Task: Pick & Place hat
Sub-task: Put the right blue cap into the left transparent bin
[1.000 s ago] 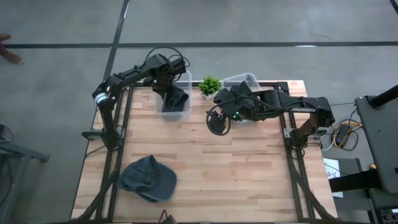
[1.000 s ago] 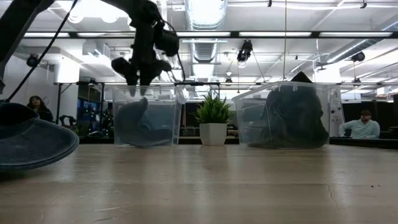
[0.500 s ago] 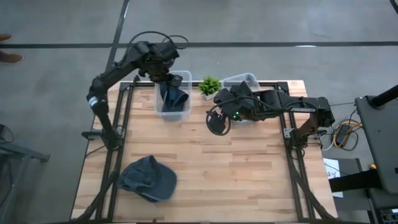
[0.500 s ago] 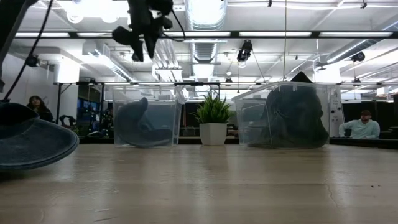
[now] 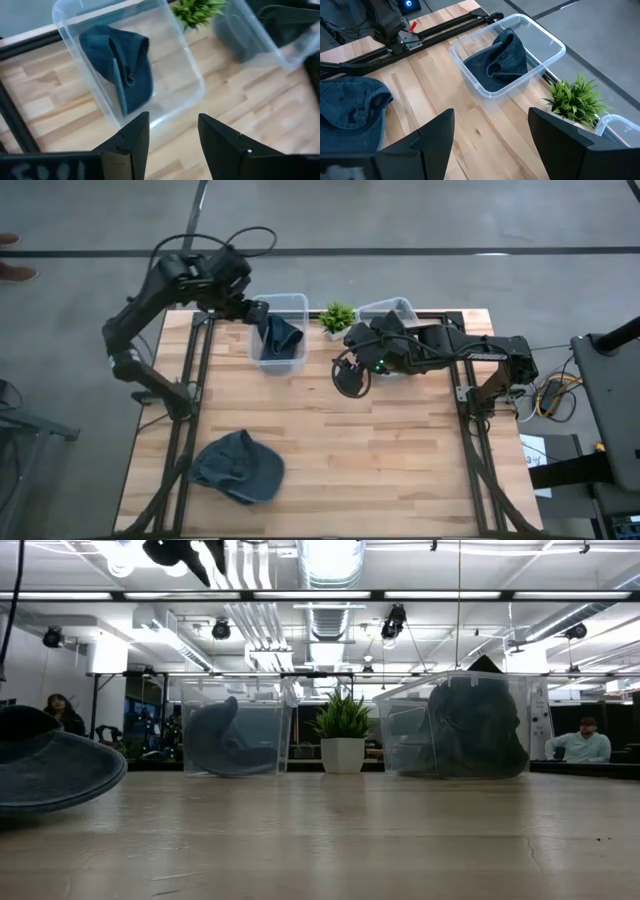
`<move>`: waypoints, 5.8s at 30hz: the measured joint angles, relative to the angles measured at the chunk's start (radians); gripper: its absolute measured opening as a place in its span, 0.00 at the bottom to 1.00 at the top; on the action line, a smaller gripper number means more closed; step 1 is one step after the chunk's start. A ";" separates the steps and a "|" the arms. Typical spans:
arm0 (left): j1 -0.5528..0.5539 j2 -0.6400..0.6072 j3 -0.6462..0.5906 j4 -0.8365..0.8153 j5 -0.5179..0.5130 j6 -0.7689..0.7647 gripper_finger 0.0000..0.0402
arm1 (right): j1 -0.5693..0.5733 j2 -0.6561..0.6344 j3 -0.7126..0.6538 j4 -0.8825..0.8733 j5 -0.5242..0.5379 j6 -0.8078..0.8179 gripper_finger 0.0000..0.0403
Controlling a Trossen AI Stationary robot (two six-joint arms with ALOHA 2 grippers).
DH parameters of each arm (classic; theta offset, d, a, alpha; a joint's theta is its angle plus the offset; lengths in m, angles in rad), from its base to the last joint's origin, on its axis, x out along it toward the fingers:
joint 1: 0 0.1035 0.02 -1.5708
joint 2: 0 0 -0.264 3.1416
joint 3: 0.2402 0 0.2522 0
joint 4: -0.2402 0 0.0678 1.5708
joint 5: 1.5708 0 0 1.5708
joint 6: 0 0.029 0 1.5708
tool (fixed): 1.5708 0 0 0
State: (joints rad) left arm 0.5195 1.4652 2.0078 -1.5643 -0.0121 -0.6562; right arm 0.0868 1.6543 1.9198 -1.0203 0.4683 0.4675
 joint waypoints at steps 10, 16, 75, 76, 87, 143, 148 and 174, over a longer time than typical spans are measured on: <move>-0.048 -0.064 -0.053 0.000 0.085 -0.063 0.40 | 0.000 0.000 -0.001 -0.001 -0.001 -0.008 0.62; -0.155 -0.062 -0.118 0.036 0.135 -0.025 0.40 | 0.000 0.000 -0.001 -0.001 -0.006 -0.007 0.62; -0.688 0.172 -0.777 0.418 0.321 0.489 0.40 | 0.103 -0.003 -0.004 -0.090 -0.137 0.050 0.57; -0.688 0.172 -0.794 0.435 0.334 0.490 0.40 | 0.103 -0.003 -0.004 -0.090 -0.137 0.050 0.57; -0.688 0.172 -0.896 0.552 0.356 0.551 0.40 | 0.103 -0.003 -0.004 -0.090 -0.136 0.057 0.57; -0.685 0.092 -0.698 0.435 0.444 0.470 0.02 | 0.107 -0.001 -0.005 -0.089 -0.129 0.109 0.56; -0.684 0.056 -0.640 0.384 0.415 0.448 0.02 | 0.107 -0.001 -0.005 -0.089 -0.129 0.109 0.56; -0.681 -0.012 -0.306 0.228 0.080 0.333 0.02 | 0.107 -0.001 -0.005 0.063 -0.252 0.075 0.56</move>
State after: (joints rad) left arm -0.1612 1.4536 1.7020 -1.3364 0.0682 -0.3232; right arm 0.1940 1.6535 1.9144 -0.9568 0.2162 0.5429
